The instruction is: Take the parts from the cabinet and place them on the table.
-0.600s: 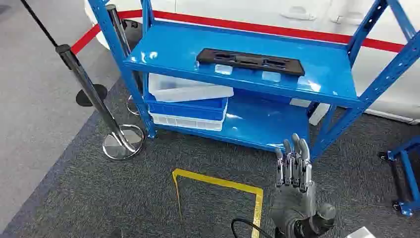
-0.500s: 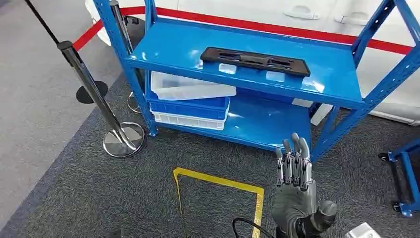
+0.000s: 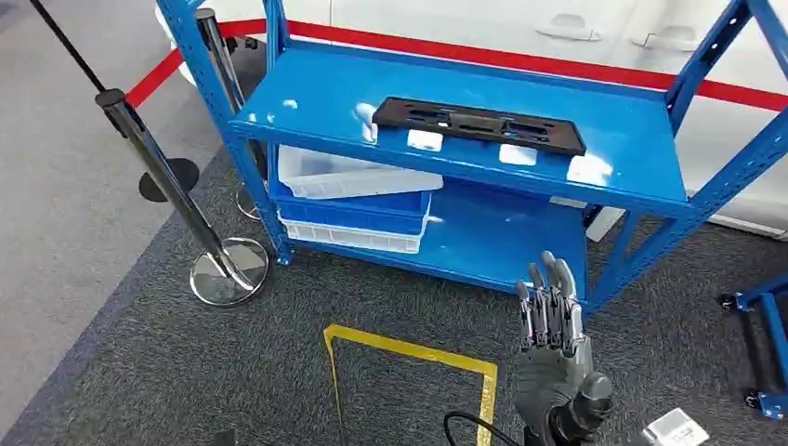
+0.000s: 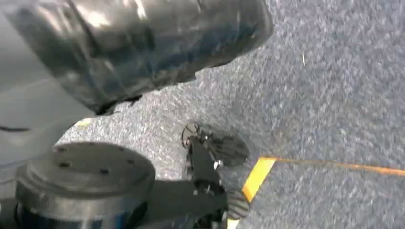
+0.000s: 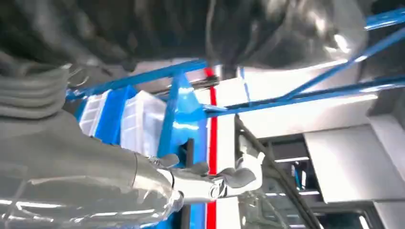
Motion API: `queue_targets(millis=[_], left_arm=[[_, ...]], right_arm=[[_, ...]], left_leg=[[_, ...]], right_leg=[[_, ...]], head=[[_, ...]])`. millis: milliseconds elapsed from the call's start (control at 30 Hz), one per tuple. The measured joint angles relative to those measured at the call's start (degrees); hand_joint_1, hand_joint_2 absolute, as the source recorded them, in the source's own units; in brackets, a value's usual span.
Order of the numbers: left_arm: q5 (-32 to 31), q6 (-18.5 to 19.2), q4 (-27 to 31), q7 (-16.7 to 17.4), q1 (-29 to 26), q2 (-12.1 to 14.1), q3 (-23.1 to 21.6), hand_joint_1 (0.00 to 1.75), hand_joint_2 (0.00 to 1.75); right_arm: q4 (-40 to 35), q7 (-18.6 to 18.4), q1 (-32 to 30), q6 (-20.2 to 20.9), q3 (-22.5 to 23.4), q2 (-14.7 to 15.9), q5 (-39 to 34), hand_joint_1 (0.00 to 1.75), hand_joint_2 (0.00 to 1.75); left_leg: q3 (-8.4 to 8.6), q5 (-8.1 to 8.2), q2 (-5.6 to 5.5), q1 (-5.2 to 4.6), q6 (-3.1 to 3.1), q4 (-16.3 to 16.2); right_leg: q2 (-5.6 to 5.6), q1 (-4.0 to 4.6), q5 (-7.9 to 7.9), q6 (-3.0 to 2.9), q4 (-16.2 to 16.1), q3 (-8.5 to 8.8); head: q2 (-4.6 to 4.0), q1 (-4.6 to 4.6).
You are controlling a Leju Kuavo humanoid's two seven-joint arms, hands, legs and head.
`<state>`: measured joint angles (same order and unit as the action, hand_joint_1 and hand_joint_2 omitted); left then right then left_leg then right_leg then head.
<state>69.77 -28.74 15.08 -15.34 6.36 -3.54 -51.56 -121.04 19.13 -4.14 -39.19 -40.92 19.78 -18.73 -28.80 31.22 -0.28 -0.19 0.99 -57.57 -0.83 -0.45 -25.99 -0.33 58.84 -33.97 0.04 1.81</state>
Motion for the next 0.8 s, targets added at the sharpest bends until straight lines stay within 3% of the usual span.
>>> queue_targets(millis=[33, 67, 133, 167, 200, 233, 300, 333, 367, 433, 500, 533, 567, 600, 667, 700, 733, 767, 800], left_arm=[[0.0, 0.0, 0.0, 0.0, 0.0, 0.0, 0.0, 0.00, 0.00], [0.0, 0.0, 0.0, -0.1, 0.1, 0.0, -0.1, 0.00, 0.00], [0.0, 0.0, 0.0, -0.1, 0.0, 0.0, -0.3, 0.00, 0.00], [0.0, 0.0, 0.0, -0.1, -0.2, 0.0, -0.4, 0.00, 0.00], [0.0, 0.0, 0.0, -0.1, -0.4, 0.0, -0.4, 0.00, 0.00], [0.0, 0.0, 0.0, -0.1, -0.5, 0.0, -0.4, 0.00, 0.00], [0.0, 0.0, 0.0, -0.1, -0.5, 0.0, -0.4, 0.00, 0.00], [0.0, 0.0, 0.0, -0.1, -0.5, 0.0, -0.4, 0.00, 0.00], [0.0, 0.0, 0.0, 0.0, -0.6, 0.0, -0.4, 0.00, 0.00], [0.0, 0.0, 0.0, 0.2, -0.3, 0.0, -0.6, 0.00, 0.00], [0.0, 0.0, 0.0, 0.2, -0.5, 0.0, -0.6, 0.00, 0.00], [-0.1, 0.0, 0.0, 0.2, -0.7, 0.0, -0.6, 0.00, 0.00], [-0.1, 0.1, 0.0, 0.1, -0.7, -0.1, -0.6, 0.00, 0.00], [-0.1, 0.1, 0.0, 0.1, -0.7, -0.1, -0.6, 0.00, 0.00], [-0.2, 0.3, 0.0, 0.1, -0.6, -0.1, -0.8, 0.00, 0.00], [-0.2, 0.3, 0.0, 0.0, -0.6, -0.1, -0.9, 0.00, 0.00], [-0.2, 0.3, 0.0, 0.0, -0.7, -0.1, -0.9, 0.00, 0.00], [-0.2, 0.3, 0.0, 0.1, -0.8, -0.1, -0.9, 0.00, 0.00], [-0.2, 0.3, 0.0, 0.1, -0.8, -0.1, -0.9, 0.00, 0.00]], right_arm=[[0.0, -0.5, -0.1, 0.0, 0.0, 0.0, 0.1, 0.00, 1.75], [0.0, -0.6, -0.1, 0.0, 0.0, 0.0, 0.1, 0.00, 1.75], [0.0, -0.7, -0.2, 0.0, 0.0, 0.0, 0.1, 0.00, 1.75], [0.0, -0.8, -0.2, 0.0, 0.0, 0.0, 0.1, 0.00, 1.75], [0.0, -0.8, -0.3, 0.0, 0.0, 0.0, 0.1, 0.00, 1.75], [0.0, -0.8, -0.3, 0.0, 0.0, 0.0, 0.1, 0.00, 1.75], [0.0, -0.9, -0.4, 0.0, 0.0, 0.0, 0.1, 0.00, 1.75], [0.0, -0.9, -0.4, 0.0, 0.0, 0.0, 0.1, 0.00, 0.00], [0.1, -1.0, -0.5, 0.0, 0.0, 0.0, 0.1, 0.00, 0.00], [0.1, -1.0, -0.4, 0.0, 0.0, 0.0, 0.0, 0.00, 0.00], [0.1, -0.7, -0.4, 0.0, 0.0, 0.0, 0.1, 0.00, 0.00], [0.1, -0.5, -0.3, 0.0, 0.0, 0.0, 0.1, 0.00, 0.00], [0.1, -0.2, -0.4, 0.0, 0.0, 0.1, 0.3, 0.00, 0.00], [0.1, -0.1, -0.4, 0.0, 0.1, 0.2, 0.4, 0.00, 0.00], [0.2, 0.1, -0.6, 0.0, 0.1, 0.2, 0.4, 0.00, 0.00], [0.2, 0.1, -0.7, 0.0, 0.2, 0.2, 0.4, 0.00, 0.00], [0.2, 0.1, -0.7, 0.0, 0.2, 0.2, 0.4, 0.00, 0.00], [0.2, 0.1, -0.7, 0.0, 0.3, 0.2, 0.4, 0.00, 0.00], [0.2, 0.1, -0.8, 0.0, 0.3, 0.2, 0.4, 0.00, 0.00]], left_leg=[[-0.05, 0.19, 0.01, 0.36, -0.22, -1.0], [-1.60, 1.16, 0.02, 0.32, -0.60, -4.3], [-7.92, 4.32, 0.03, 0.55, -1.24, -14.4], [-11.04, 4.91, 0.03, 0.63, -1.41, -18.5], [-12.97, 4.06, 0.03, 0.67, -1.45, -19.9], [-13.53, 1.66, 0.03, 0.68, -1.40, -18.5], [-11.42, -6.17, 0.03, 0.67, -0.96, -9.6], [-10.16, -9.31, 0.04, 0.64, -0.60, -4.6], [-9.48, -7.96, 0.10, 0.16, -0.16, -5.1], [-8.28, -6.18, 0.05, -0.24, 0.65, -2.6], [-7.24, -5.55, -0.02, -0.08, 1.52, -1.3], [-5.93, -5.42, -0.11, 0.26, 1.79, -0.4], [-4.83, -5.06, -0.10, 0.19, 2.19, 0.1], [-3.98, -4.60, -0.10, 0.16, 2.38, 0.5], [-2.03, -3.26, -0.14, 0.09, 2.59, 0.9], [-0.80, -2.41, -0.21, 0.06, 2.60, 1.0], [0.49, -1.51, -0.30, 0.07, 2.52, 1.1], [2.05, -0.36, -0.39, 0.07, 2.39, 1.1], [3.48, 0.63, -0.40, 0.07, 2.31, 1.1]], right_leg=[[0.04, -0.20, -0.15, -0.24, -0.4, 0.75], [0.22, -0.25, -0.63, -0.82, -0.5, 1.45], [0.38, -0.25, -1.71, -0.97, -0.5, 2.59], [0.38, -0.24, -2.31, -0.98, -0.5, 3.26], [0.29, -0.24, -2.90, -0.94, -0.5, 4.03], [0.15, -0.26, -3.59, -0.88, -0.5, 4.99], [0.01, -0.31, -5.20, -0.64, -0.5, 7.31], [0.02, -0.31, -6.07, -0.43, -0.6, 8.28], [0.03, -0.20, -6.60, -0.03, -1.0, 8.32], [-0.01, -0.17, -6.97, 0.67, -1.7, 8.38], [0.05, -0.08, -5.95, 1.44, -1.3, 9.47], [0.21, -0.29, -5.60, 1.52, 0.5, 8.45], [0.31, -0.12, -4.74, 1.48, 4.4, 6.53], [0.32, -0.15, -5.12, 1.56, 8.5, 3.76], [0.32, -0.10, -9.09, 1.57, 14.9, -2.07], [0.32, -0.11, -11.23, 1.64, 15.8, -4.09], [0.32, -0.13, -12.16, 1.74, 15.0, -5.21], [0.34, -0.22, -11.51, 1.86, 12.6, -5.68], [0.37, -0.32, -9.15, 1.90, 9.5, -5.63]], head=[[0.00, -0.09], [0.00, 0.19], [0.00, 0.18], [0.00, 0.13], [0.00, 0.15], [0.00, 0.20], [0.00, 0.18], [0.00, 0.17], [0.00, 0.02], [0.00, 0.22], [0.00, 0.00], [0.02, 0.02], [0.00, -0.31], [0.02, -0.35], [0.00, -0.53], [0.00, -0.57], [0.00, -0.68], [0.00, -0.70], [0.00, -0.74]])
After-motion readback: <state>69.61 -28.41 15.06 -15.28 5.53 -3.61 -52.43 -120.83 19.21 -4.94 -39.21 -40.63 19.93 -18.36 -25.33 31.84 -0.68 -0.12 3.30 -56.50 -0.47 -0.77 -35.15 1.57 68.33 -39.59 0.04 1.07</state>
